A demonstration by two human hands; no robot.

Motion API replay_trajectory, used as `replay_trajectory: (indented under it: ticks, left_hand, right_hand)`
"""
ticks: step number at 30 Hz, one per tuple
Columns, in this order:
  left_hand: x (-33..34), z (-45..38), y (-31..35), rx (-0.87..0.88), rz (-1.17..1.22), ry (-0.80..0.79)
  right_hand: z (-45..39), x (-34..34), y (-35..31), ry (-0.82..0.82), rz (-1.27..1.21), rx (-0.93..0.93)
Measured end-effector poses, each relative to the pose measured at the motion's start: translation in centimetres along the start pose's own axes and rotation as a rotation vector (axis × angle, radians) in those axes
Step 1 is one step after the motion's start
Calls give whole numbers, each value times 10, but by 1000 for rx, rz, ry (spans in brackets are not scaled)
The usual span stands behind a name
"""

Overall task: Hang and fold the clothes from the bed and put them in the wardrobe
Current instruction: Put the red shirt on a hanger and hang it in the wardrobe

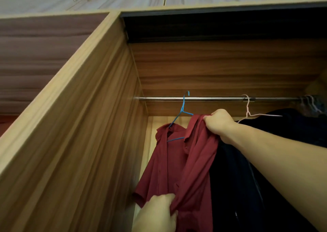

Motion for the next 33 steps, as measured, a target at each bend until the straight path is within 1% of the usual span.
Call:
replay_trajectory:
  ticks: [9, 15, 21, 27, 30, 33]
  left_hand:
    - [-7, -11, -16, 5, -15, 58]
    - [-17, -33, -28, -27, -46, 44]
    - [-31, -49, -36, -24, -36, 120]
    - [-39, -62, -36, 18, 41, 198]
    - [-40, -65, -37, 19, 57, 228]
    - [-46, -65, -34, 58, 63, 269]
  right_hand:
    - [-30, 27, -1, -26, 18, 42]
    - [-57, 43, -2, -36, 10, 28]
    - [-77, 54, -5, -20, 8, 26]
    - [-92, 62, -10, -1, -22, 20]
    - [-97, 66, -12, 8, -2, 19]
    - [-102, 69, -22, 37, 42, -20]
Point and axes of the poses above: each hand's wrist, its own z-axis away from the middle knuckle, its own x-axis out of the palm, y = z × x, the point moved 7 cm from there along -z, towards the middle knuckle, and after that the axes turned 15 degrees about -y, right-handed, at the moved point
